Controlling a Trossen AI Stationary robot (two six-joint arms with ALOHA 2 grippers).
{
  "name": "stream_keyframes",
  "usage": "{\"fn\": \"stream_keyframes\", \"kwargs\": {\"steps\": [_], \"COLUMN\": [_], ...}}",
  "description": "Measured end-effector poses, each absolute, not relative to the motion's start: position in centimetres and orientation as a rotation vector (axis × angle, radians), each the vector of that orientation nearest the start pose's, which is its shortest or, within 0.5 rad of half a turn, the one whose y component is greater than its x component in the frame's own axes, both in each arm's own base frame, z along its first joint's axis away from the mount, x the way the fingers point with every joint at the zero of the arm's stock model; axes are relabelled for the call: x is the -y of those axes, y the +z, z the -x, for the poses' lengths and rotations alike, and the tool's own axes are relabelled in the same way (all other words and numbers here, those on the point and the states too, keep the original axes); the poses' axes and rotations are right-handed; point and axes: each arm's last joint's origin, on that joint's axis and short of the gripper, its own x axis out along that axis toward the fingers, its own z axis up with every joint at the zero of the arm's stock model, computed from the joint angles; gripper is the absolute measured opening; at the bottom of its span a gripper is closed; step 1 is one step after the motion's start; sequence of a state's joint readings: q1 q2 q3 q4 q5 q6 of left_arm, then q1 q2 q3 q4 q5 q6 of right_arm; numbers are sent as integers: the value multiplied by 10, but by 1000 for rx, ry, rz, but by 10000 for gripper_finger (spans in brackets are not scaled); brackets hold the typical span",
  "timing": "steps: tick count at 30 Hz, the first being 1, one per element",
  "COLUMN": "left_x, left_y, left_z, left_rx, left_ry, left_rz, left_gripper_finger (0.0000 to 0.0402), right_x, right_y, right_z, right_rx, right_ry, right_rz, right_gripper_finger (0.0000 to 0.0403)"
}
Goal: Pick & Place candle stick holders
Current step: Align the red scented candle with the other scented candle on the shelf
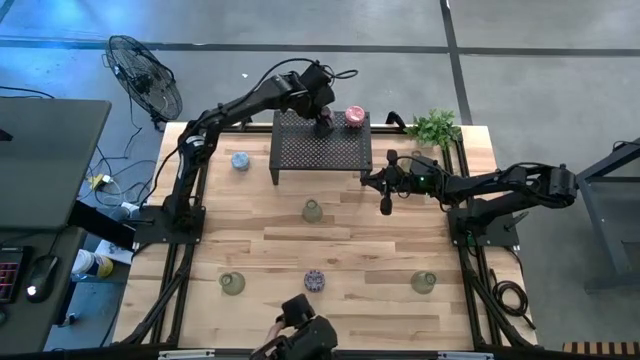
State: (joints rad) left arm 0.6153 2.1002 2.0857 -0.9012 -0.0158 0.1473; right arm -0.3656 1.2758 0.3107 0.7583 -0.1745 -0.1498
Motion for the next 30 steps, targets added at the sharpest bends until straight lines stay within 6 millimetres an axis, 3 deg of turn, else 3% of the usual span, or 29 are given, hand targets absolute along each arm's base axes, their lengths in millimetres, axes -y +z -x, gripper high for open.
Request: {"fn": "stream_keyframes", "kwargs": {"steps": [30], "left_x": [-271], "left_y": [303], "left_z": [-379], "left_rx": [-889], "left_ry": [510], "left_rz": [199], "left_gripper_finger": [293], "right_x": [76], "right_y": [166], "right_z": [-213], "right_rx": [-240], "right_ry": [-173], "right_rz": [68], "right_gripper_finger": [1]}}
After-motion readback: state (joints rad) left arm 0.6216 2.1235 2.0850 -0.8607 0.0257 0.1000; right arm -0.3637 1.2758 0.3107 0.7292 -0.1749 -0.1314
